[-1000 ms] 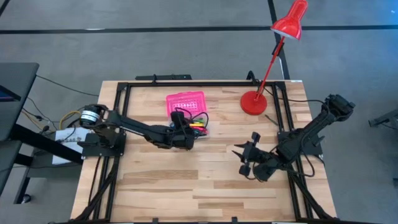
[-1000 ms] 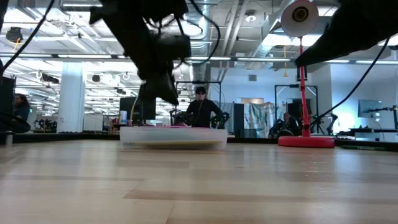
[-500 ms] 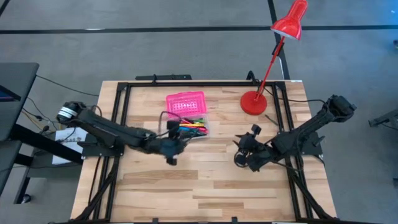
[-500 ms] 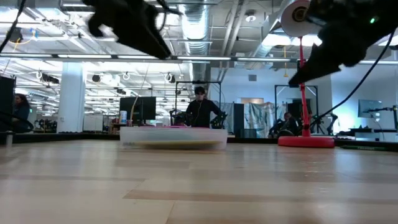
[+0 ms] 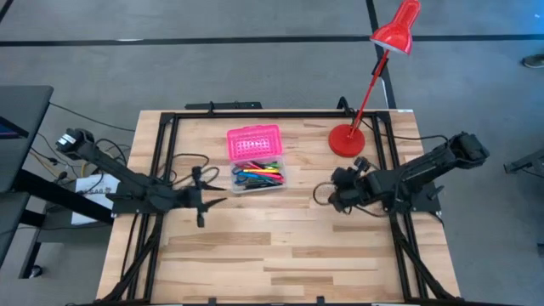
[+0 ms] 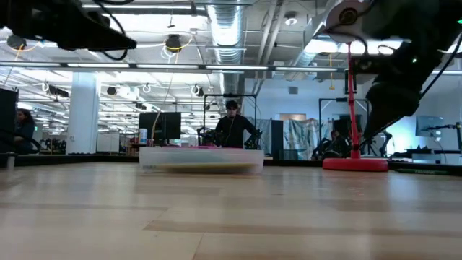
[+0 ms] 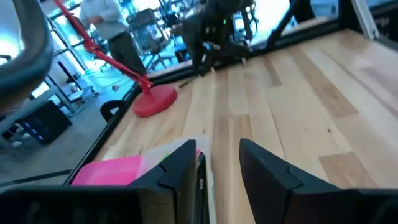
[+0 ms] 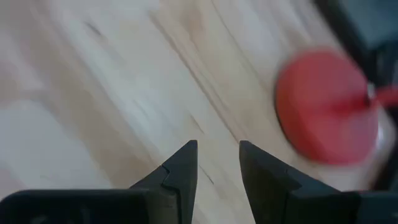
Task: Pick & place school supplies into a supply box
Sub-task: Put the green crayon into the pink supply box
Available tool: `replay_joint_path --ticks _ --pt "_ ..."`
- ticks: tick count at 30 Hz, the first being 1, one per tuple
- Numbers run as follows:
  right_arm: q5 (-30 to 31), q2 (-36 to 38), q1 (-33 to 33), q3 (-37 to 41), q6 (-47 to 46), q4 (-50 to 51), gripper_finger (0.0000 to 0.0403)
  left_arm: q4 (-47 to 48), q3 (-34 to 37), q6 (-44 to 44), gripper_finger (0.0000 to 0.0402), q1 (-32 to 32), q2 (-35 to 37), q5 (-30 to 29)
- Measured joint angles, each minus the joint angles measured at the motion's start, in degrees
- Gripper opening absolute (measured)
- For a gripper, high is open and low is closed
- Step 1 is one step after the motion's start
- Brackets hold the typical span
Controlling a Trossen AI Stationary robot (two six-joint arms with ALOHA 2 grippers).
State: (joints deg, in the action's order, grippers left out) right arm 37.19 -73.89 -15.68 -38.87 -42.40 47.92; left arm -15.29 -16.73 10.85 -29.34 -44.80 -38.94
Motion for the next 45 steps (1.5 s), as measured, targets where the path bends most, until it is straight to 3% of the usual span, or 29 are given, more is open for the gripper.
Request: replay_joint_path --ticks 8,22,28,36,45 --pt "-7.87 0.0 15.91 0.0 -5.82 7.61 0.0112 -0.36 3.1 0.42 0.0119 0.0 10.06 1.5" --pt "-14.58 -0.02 37.36 -0.02 9.68 12.71 0.0112 0.37 3.13 0.12 0.0119 0.0 9.89 2.69" --pt "-16.23 -1.79 42.77 -0.04 9.48 12.73 0.0112 0.38 3.13 -0.44 0.0119 0.0 9.89 2.7" --pt "-16.83 -10.18 48.83 -0.04 11.12 12.66 0.0112 0.39 3.13 -0.5 0.0119 0.0 9.86 2.71" --pt "-19.64 -18.28 52.69 -0.33 18.9 8.17 0.0112 0.39 3.13 -0.52 0.0119 0.0 9.86 2.73"
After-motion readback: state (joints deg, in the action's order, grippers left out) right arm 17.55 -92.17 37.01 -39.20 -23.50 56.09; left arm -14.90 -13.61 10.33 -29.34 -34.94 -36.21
